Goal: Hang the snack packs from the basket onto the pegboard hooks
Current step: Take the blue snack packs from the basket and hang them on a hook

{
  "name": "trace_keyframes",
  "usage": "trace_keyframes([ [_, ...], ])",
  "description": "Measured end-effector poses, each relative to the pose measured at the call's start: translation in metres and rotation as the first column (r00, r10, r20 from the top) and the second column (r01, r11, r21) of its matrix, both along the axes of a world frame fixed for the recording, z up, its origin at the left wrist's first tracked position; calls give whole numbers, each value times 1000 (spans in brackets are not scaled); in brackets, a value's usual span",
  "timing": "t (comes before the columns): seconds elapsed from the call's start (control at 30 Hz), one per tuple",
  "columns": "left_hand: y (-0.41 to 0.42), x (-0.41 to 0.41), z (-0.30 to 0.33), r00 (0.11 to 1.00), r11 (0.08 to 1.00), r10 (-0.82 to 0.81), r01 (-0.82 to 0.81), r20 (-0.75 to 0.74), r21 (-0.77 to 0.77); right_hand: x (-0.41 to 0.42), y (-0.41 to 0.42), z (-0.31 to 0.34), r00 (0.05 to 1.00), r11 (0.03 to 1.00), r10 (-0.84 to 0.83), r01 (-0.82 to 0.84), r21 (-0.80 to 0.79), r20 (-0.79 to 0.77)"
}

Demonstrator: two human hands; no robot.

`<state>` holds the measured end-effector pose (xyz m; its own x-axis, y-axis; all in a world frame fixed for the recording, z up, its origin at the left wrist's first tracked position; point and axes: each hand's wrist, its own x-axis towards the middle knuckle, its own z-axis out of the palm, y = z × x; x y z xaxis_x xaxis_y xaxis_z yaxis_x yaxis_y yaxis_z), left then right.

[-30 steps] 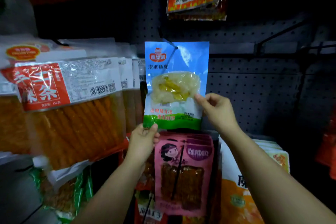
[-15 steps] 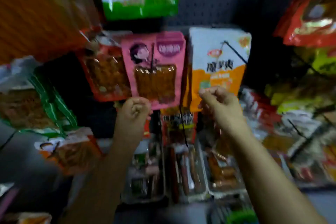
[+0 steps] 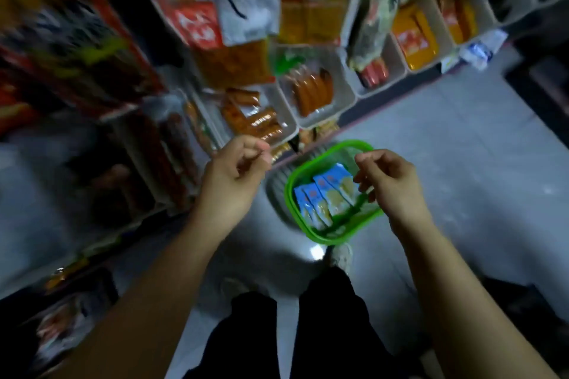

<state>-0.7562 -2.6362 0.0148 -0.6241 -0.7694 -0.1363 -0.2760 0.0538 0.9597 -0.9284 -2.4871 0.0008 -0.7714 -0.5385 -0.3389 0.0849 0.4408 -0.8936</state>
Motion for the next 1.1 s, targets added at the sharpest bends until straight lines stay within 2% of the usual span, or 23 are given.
trace_keyframes([
  [0.13,40,-65,-106,987,985,-70,46,143,163,-69,40,-95,994,982,-71,56,182,80],
  [0.27,79,-125,-242,953,966,-60,-19,295,259,-133,77,-222,988,917,-16,-46,397,152],
  [0.37,100,-165,-357,923,909,-9,-153,384,389,-173,91,-326,974,839,149,-217,499,173],
  [0.47,109,-197,-471,877,838,9,-269,480,476,-204,89,-429,918,685,362,-378,623,159],
  [0.57,109,-220,-568,820,839,-61,-266,569,474,-228,75,-527,856,555,482,-465,690,188],
  [0.63,104,-231,-615,786,849,-105,-248,610,466,-240,64,-582,814,515,545,-515,685,202],
  [0.7,97,-241,-642,780,824,-137,-252,610,507,-244,51,-626,765,483,606,-571,664,216],
  [0.83,92,-258,-659,833,774,-82,-292,547,561,-236,40,-664,829,549,513,-518,656,225],
  [0.93,91,-256,-650,811,758,68,-420,581,499,-215,48,-653,819,569,573,-407,714,10],
  [1.0,91,-243,-643,749,673,194,-572,634,469,-200,49,-642,793,620,598,-368,693,-114],
  [1.1,93,-219,-636,682,496,178,-684,709,534,-191,42,-645,807,598,590,-416,685,-25],
])
